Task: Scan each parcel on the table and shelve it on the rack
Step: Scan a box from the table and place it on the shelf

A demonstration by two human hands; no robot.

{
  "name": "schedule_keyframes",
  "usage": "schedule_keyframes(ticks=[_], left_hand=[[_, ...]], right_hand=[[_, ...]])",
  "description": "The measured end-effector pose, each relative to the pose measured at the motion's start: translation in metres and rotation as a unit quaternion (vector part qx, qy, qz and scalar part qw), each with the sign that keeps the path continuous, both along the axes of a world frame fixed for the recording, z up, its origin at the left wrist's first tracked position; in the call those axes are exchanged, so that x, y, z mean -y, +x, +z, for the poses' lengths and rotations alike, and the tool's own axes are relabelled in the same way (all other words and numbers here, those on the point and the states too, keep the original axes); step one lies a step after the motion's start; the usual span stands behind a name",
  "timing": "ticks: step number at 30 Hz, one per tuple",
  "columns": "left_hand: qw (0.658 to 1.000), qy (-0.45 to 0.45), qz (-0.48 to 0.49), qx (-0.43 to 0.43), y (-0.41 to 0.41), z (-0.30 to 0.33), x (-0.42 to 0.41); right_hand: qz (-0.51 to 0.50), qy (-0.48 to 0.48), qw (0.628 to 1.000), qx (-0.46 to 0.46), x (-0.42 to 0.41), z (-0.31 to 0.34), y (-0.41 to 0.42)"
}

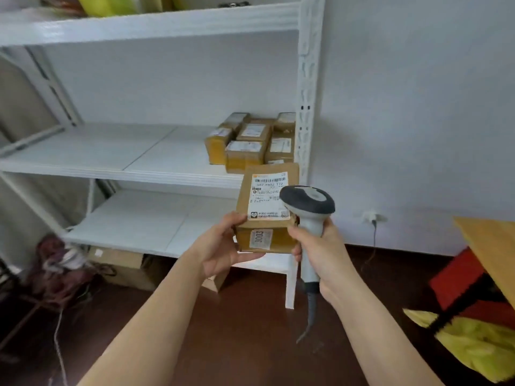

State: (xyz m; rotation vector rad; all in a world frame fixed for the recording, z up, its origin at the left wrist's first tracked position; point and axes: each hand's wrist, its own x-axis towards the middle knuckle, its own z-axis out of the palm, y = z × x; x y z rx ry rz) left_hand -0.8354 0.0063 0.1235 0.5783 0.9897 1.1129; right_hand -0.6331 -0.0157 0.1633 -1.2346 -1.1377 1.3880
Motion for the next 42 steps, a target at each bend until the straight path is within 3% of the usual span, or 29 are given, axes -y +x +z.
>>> schedule_keyframes(ticks=[4, 8, 12, 20, 26, 33, 37, 42], left_hand=[[0.989, -0.014, 0.144, -0.009, -0.116, 0.010, 0.000], [0.966, -0.016, 0.257, 0.004, -0.183, 0.013, -0.020], [0.951, -0.043, 0.305, -0.016, -0.232, 0.005, -0.058], [0.950, -0.059, 0.291, -0.096, -0.328, 0.001, -0.202], [0.949, -0.111, 0.233, -0.182, -0.380, 0.013, -0.312], [0.966, -0.097, 0.178, -0.158, -0.402, -0.001, -0.439], [0.961, -0.111, 0.129, -0.219, -0.406, -0.011, -0.488], [0.981, -0.094, 0.080, -0.152, -0.413, -0.018, -0.532]], right_hand=[[0.083, -0.021, 0.996, -0.001, -0.018, 0.012, -0.111], [0.101, -0.027, 0.994, 0.017, -0.048, 0.016, -0.182], [0.103, -0.031, 0.994, 0.019, -0.092, 0.011, -0.234], [0.092, -0.034, 0.995, -0.023, -0.233, 0.000, -0.342], [0.053, -0.050, 0.997, -0.005, -0.334, 0.012, -0.392], [-0.052, -0.040, 0.998, 0.025, -0.411, 0.007, -0.412], [-0.129, -0.030, 0.991, 0.021, -0.431, 0.003, -0.417], [-0.182, -0.019, 0.983, 0.029, -0.449, 0.004, -0.431]])
